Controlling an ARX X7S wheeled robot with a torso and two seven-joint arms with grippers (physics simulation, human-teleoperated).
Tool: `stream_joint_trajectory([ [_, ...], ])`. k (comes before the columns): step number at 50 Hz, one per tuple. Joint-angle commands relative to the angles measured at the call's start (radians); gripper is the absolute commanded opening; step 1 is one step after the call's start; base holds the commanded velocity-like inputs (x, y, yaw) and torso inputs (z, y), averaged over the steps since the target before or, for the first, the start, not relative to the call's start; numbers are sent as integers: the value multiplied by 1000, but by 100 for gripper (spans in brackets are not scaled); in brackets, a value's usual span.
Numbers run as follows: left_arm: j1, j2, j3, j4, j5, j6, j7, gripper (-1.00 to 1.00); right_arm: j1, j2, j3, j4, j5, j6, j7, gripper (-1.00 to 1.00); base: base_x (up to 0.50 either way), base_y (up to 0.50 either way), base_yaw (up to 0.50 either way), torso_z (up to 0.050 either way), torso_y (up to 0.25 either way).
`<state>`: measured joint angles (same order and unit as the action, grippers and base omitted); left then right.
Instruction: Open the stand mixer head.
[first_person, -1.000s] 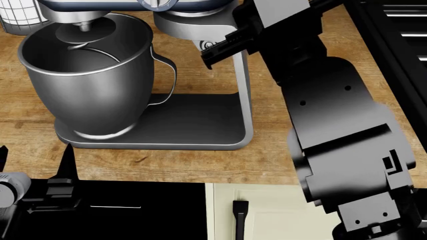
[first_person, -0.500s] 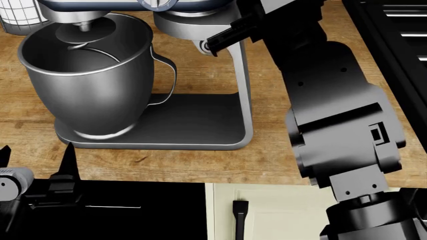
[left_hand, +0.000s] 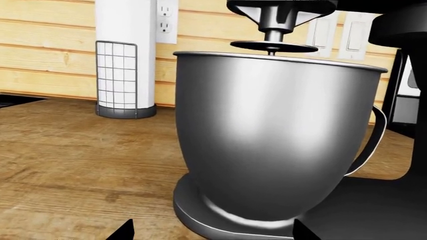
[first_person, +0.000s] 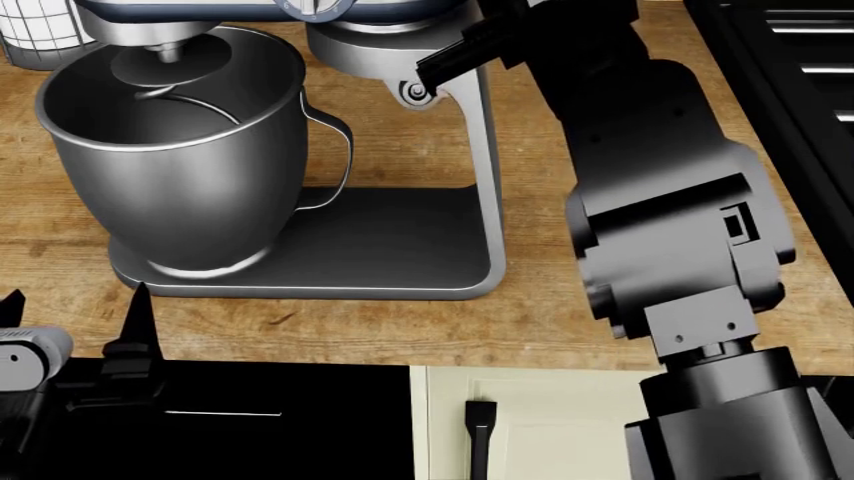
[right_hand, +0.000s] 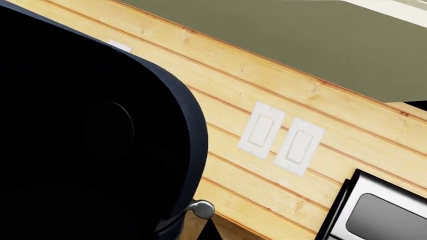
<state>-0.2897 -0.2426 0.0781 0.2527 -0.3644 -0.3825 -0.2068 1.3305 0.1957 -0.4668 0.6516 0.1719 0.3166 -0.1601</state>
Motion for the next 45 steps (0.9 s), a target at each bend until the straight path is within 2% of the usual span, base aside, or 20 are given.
stream_joint_trajectory([
  [1,-20,2,6,-47,3,14,2,100,51,-36,-7,137,0,-94,-17,-100,0,0,0,0,0],
  [13,-12,-7,7,-19,-2,2,-11,100,57,-37,-6,165,1,-117,-11,-100,0,0,0,0,0],
  [20,2,-12,4,-2,-8,2,-17,100,31,-19,0,98,14,-72,1,-100,0,0,0,0,0],
  [21,6,-13,2,2,-10,2,-18,100,6,-2,24,19,41,-22,15,100,0,0,0,0,0],
  [24,2,-8,6,-11,-10,15,-13,100,-66,44,73,-187,102,93,44,100,0,0,0,0,0],
  [25,1,-9,8,-8,-9,6,-19,100,-83,51,93,-248,88,167,134,100,0,0,0,0,0],
  [26,4,-10,8,3,-14,6,-16,100,-106,72,101,-318,122,210,108,100,0,0,0,0,0],
  [27,11,-11,8,22,-17,0,-20,100,-125,75,140,-357,133,257,169,100,0,0,0,0,0],
  [31,26,-15,8,58,-20,-13,-34,100,-208,112,188,-542,164,341,236,100,0,0,0,0,0],
  [37,36,-19,11,95,-18,-25,-50,100,-301,137,225,-701,186,380,291,100,0,0,0,0,0],
  [45,49,-24,5,117,-24,-27,-60,100,-341,133,249,-733,215,387,299,100,0,0,0,0,0],
])
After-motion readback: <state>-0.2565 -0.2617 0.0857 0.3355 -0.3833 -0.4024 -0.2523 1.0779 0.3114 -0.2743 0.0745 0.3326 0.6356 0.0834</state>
